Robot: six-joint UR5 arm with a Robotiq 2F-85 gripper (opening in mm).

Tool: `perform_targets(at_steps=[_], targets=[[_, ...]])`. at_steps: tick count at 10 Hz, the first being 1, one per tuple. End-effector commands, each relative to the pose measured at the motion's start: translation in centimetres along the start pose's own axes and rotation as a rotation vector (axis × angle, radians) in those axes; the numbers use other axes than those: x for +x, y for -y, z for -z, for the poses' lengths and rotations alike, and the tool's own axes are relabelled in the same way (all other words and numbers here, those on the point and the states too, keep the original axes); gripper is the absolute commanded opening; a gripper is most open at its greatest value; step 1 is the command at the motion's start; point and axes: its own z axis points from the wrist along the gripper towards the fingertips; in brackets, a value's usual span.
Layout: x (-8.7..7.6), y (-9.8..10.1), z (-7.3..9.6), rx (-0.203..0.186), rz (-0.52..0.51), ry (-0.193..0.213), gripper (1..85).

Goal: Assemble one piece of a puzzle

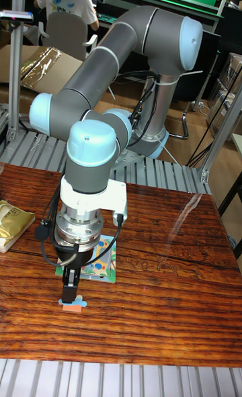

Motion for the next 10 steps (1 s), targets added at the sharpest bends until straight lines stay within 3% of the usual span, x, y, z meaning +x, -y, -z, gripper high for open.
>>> perform_targets(at_steps=[1,10], targets=[[-0.17,0.85,-0.13,0.012,0.006,0.004,59.3],[-1.11,1.72,-0.77,0.016,0.021,0.032,58.0]])
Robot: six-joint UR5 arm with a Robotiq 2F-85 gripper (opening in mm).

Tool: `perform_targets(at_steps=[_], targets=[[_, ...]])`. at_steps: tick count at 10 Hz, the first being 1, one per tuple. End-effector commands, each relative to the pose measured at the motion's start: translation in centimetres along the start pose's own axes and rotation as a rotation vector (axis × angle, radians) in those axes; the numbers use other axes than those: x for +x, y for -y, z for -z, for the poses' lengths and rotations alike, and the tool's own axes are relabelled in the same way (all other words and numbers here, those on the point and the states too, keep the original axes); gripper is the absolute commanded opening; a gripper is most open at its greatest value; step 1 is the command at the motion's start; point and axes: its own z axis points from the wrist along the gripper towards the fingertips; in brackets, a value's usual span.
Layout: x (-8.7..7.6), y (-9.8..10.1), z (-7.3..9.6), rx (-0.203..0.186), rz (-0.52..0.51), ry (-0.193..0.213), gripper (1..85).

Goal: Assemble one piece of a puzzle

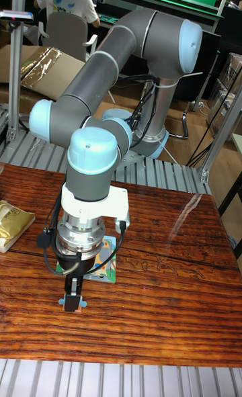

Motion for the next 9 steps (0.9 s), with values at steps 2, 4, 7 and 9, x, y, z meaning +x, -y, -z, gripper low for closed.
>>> perform_targets(at_steps=[2,4,7,9], targets=[[-0.29,0.43,-0.13,0.007,-0.001,0.018,57.7],[-0.25,0.46,-0.15,0.009,-0.001,0.019,57.0],[-0.38,0.49,-0.17,0.011,-0.011,0.027,54.3],[-0.42,0.38,-0.20,0.013,-0.028,0.043,52.0]])
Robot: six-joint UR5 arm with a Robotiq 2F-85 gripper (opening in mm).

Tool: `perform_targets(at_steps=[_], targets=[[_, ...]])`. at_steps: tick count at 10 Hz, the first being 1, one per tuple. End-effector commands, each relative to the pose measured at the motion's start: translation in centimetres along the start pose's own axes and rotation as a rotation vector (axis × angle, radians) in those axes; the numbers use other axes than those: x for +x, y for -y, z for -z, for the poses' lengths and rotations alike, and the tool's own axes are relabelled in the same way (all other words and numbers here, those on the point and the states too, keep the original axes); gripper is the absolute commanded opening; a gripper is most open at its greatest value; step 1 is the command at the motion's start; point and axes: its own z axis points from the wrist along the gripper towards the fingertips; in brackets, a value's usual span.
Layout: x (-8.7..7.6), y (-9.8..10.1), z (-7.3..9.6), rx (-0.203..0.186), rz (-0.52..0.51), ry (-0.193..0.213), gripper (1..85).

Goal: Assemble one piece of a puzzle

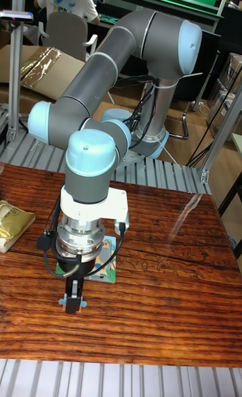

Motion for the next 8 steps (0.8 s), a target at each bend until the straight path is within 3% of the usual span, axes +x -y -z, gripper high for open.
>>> perform_targets(at_steps=[1,8], targets=[[-0.11,0.00,0.08,0.008,-0.030,0.028,51.0],[0.43,-0.58,0.55,0.007,-0.070,0.010,47.0]])
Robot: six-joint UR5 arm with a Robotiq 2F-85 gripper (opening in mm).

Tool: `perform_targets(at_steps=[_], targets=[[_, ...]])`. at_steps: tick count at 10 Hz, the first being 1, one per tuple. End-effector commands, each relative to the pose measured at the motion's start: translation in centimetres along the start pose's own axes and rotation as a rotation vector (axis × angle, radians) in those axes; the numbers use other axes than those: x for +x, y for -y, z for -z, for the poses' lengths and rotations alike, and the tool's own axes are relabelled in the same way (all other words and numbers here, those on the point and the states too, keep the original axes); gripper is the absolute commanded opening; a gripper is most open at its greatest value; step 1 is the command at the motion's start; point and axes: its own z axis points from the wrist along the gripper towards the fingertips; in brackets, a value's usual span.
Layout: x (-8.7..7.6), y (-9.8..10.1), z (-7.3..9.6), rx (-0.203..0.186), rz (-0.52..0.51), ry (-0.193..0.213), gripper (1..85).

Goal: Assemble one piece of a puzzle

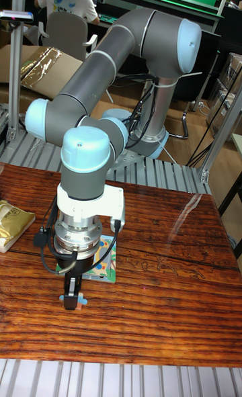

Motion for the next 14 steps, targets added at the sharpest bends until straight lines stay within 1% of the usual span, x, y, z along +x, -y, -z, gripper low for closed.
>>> perform_targets(at_steps=[1,3,6,11,14], targets=[[0.0,0.0,0.3,0.002,-0.016,-0.002,48.7],[-0.2,0.3,0.4,0.002,-0.006,-0.013,52.7],[-0.7,0.4,0.2,-0.001,-0.004,0.002,54.3],[-1.1,0.7,-0.1,-0.001,0.001,0.020,54.0],[-1.1,0.7,-0.3,-0.001,-0.009,0.020,52.7]])
